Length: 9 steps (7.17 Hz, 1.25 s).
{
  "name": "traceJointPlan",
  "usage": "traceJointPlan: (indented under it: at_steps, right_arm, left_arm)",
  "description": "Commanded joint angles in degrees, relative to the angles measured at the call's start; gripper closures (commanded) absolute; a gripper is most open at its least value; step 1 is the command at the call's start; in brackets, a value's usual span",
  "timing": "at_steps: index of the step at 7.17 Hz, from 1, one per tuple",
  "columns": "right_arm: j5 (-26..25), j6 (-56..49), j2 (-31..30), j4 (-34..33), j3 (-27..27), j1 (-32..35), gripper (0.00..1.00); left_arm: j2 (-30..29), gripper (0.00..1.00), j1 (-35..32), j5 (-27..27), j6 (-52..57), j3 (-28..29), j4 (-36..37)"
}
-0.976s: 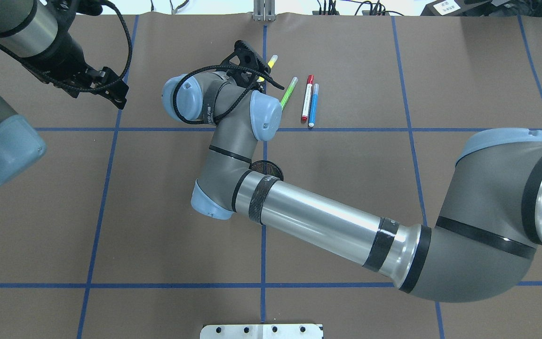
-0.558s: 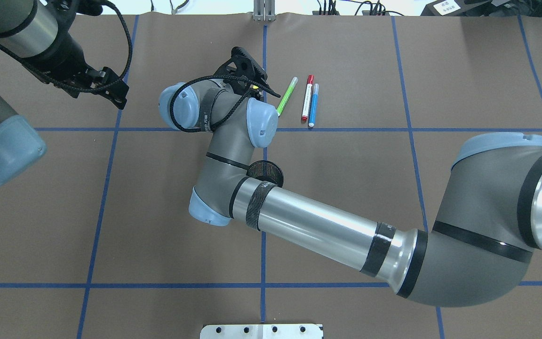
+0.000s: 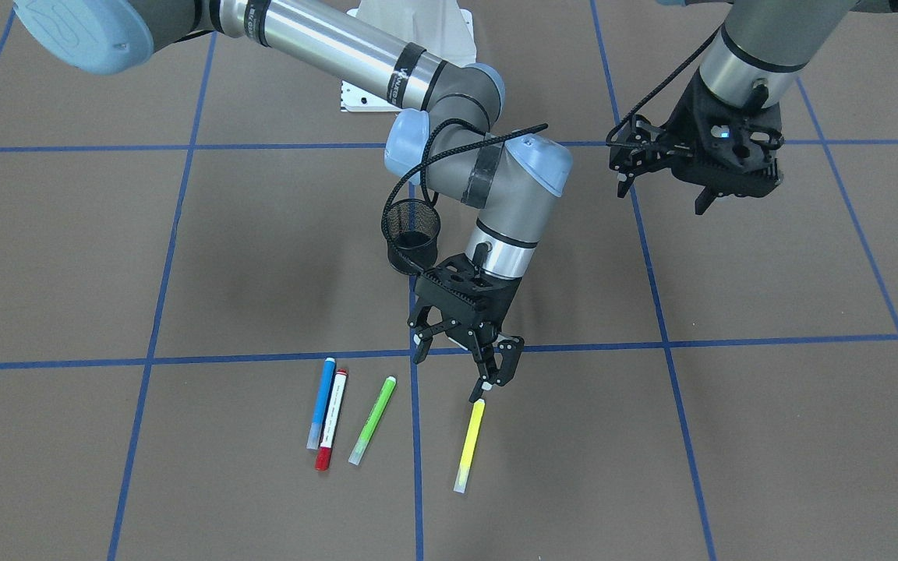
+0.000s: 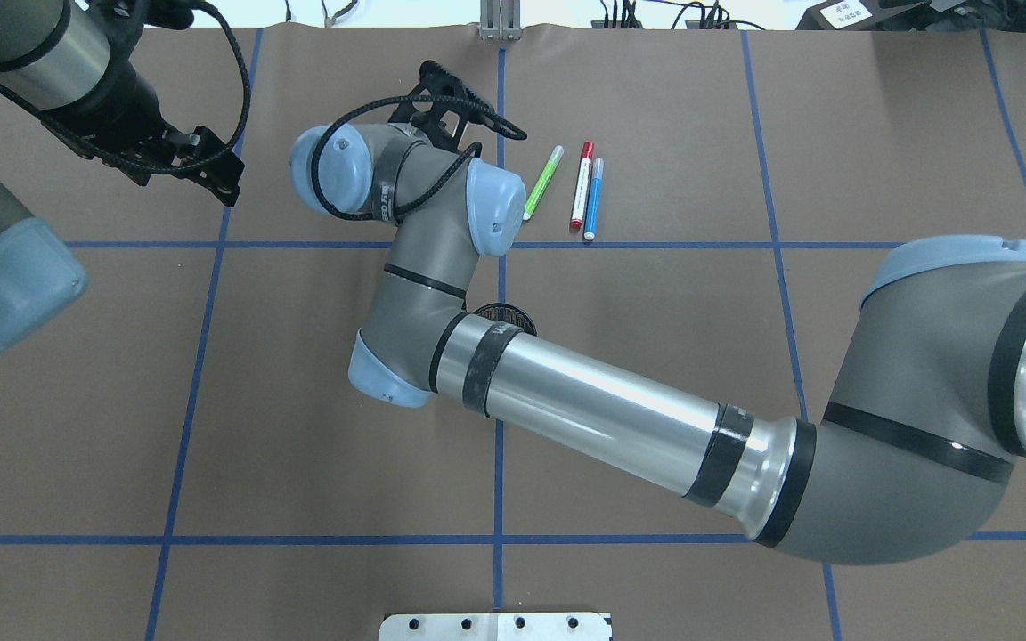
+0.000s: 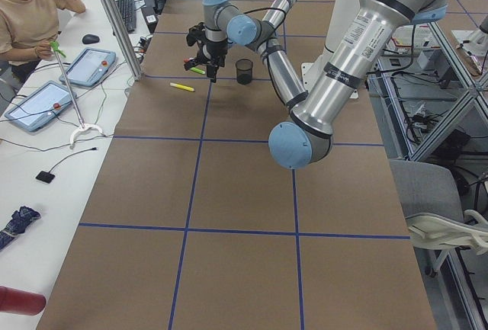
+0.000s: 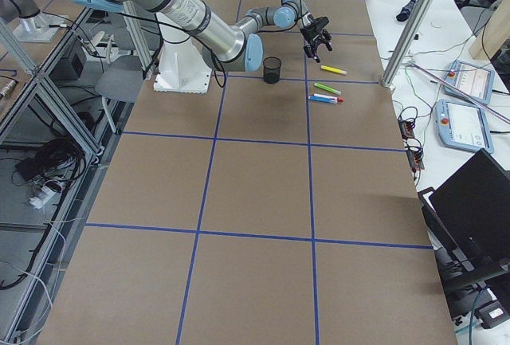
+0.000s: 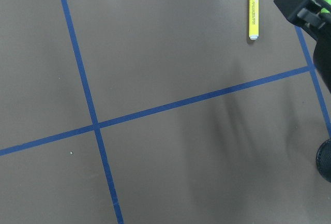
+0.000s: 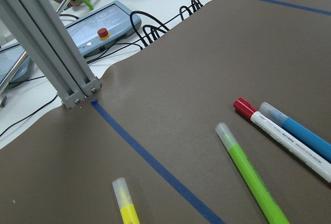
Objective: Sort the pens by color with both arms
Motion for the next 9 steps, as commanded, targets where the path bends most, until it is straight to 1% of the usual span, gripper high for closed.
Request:
traceJointPlan:
  at_steps: [1, 2, 3, 4, 5, 7, 8, 9]
  right_arm:
    - [10.7, -12.3, -0.8, 0.0, 4.5, 4.7, 0.0]
    - [17.8, -19.2, -3.2, 0.0, 8.5, 7.9, 0.0]
    - [24.9, -25.9, -7.4, -0.2, 14.0, 11.0, 0.0]
    - [31.6, -32.8, -11.2, -0.7, 18.4, 14.1, 0.0]
    - [37.2, -39.1, -16.1, -0.7, 23.6, 17.5, 0.0]
    - [47.3, -53.1, -27.8, -0.7, 33.5, 25.3, 0.0]
    - [52.0, -60.5, -33.3, -0.8, 37.2, 29.8, 0.0]
    - [55.8, -69.3, -38.0, -1.4, 39.3, 34.1, 0.0]
  left_arm:
    - [0.0, 0.01, -0.1, 0.1, -0.4, -0.4, 0.2]
    - [0.2, 0.01, -0.9, 0.2, -0.4, -0.3, 0.4]
    - [1.0, 0.01, -2.2, 0.2, -0.6, -0.3, 0.3]
    - [1.7, 0.01, -3.9, 0.2, -0.1, -0.3, 0.5]
    - [2.7, 0.01, -5.4, 0.2, 0.3, -0.2, 0.4]
    - [6.0, 0.01, -11.6, 0.1, 10.7, 0.7, 0.8]
    - [7.3, 0.0, -14.9, 0.0, 16.5, 2.4, 0.7]
    - [8.5, 0.0, -17.6, -1.2, 21.3, 4.4, 0.7]
